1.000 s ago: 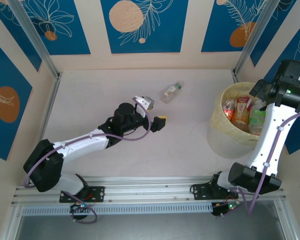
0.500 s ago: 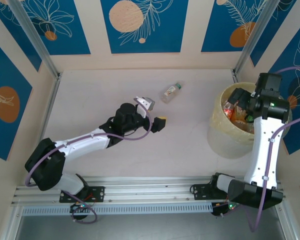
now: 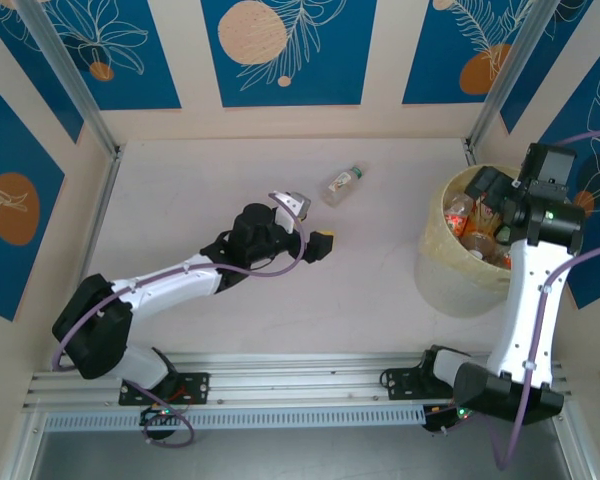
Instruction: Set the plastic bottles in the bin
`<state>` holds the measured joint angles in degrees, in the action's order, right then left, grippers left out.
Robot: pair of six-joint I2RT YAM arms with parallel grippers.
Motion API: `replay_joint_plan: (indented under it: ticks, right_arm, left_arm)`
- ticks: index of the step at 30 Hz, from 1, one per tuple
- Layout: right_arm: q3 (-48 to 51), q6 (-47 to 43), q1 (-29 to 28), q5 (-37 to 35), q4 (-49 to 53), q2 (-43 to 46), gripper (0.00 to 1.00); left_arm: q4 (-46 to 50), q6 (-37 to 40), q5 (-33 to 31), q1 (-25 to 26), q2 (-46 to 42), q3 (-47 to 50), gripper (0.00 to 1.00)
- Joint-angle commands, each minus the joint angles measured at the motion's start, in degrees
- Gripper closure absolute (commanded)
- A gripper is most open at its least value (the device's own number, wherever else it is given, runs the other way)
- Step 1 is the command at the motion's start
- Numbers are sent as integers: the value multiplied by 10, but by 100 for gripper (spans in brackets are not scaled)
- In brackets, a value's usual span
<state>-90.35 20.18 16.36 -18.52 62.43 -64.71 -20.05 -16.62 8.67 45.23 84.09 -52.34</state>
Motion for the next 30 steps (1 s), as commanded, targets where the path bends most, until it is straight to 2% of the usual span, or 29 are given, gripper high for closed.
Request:
replay_joint_plan:
  ticks: [1, 3, 10, 14, 19, 25, 30]
  right_arm:
    - [-12, 26, -24, 46, 25, 42, 1]
    - [9, 43, -39, 50, 43, 60, 1]
    - [110, 86, -70, -14, 102, 99, 1]
    - [160, 88, -67, -54, 71, 104, 1]
    - [129, 56, -48, -103, 21, 81, 1]
    - [73, 31, -46, -82, -20, 55, 0]
    - [43, 37, -101, -11, -56, 56, 1]
  left_arm:
    - [9, -11, -16, -6, 5, -22, 0]
    - [12, -12, -18, -6, 6, -24, 0]
    - [31, -16, -11, -6, 7, -36, 0]
    - [43, -19, -2, -6, 13, -48, 0]
    - [44, -31, 5, -6, 24, -58, 0]
    - [42, -36, -8, -6, 27, -54, 0]
    - [44, -28, -46, -7, 17, -43, 0]
